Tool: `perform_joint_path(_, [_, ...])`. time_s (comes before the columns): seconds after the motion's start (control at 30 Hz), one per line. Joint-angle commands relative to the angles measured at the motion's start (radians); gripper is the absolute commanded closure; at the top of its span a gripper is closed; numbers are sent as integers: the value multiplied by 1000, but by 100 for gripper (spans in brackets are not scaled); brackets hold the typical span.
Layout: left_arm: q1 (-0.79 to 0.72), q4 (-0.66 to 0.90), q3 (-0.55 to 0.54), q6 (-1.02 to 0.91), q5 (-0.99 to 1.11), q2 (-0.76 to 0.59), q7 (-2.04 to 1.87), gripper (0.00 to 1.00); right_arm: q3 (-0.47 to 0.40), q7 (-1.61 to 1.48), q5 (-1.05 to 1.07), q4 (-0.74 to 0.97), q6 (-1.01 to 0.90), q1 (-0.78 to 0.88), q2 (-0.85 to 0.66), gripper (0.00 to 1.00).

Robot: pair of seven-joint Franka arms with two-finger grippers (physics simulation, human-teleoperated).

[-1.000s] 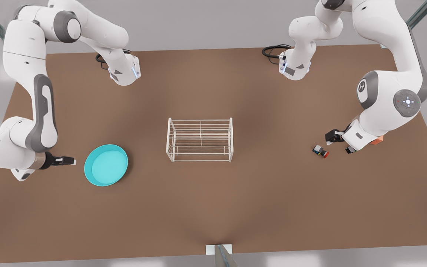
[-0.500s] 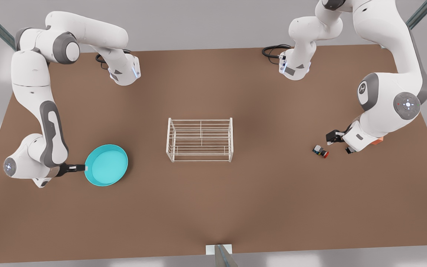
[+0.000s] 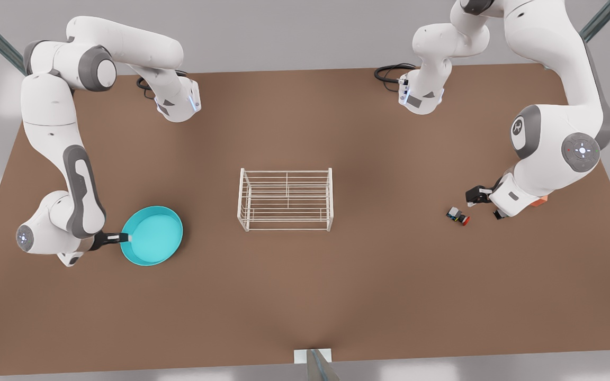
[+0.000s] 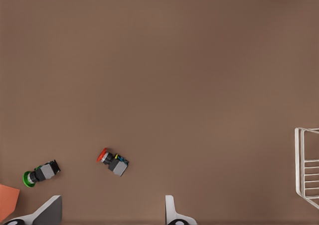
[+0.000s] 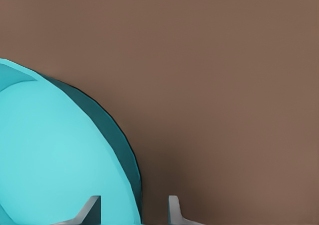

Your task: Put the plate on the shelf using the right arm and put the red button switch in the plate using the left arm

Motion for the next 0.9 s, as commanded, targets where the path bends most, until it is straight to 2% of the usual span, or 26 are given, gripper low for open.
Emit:
perform_joint_path(0.0, [0,0,0,-1,1,-1,-10,0,0,-22,-1,0,16,1,5,42])
perform_joint_path(0.1, [0,-1,0,-1,1,-1,-10,0,0,-21,6,-2,16,3,13,46])
perform_joint_path(0.27, [2,-4,1,-1,1,-1,-10,0,0,-22,6,-2,15,3,16,71])
perform_joint_path(0.33, [2,-4,1,-1,1,-1,-10,0,0,-22,6,0,15,3,16,72])
perform_joint_path(0.47, [5,-4,1,-1,2,4,-10,0,0,-24,4,11,-4,1,10,81])
perform_joint_path(0.87, [6,-6,1,-1,1,4,-10,0,0,-21,9,26,-114,-2,-62,86])
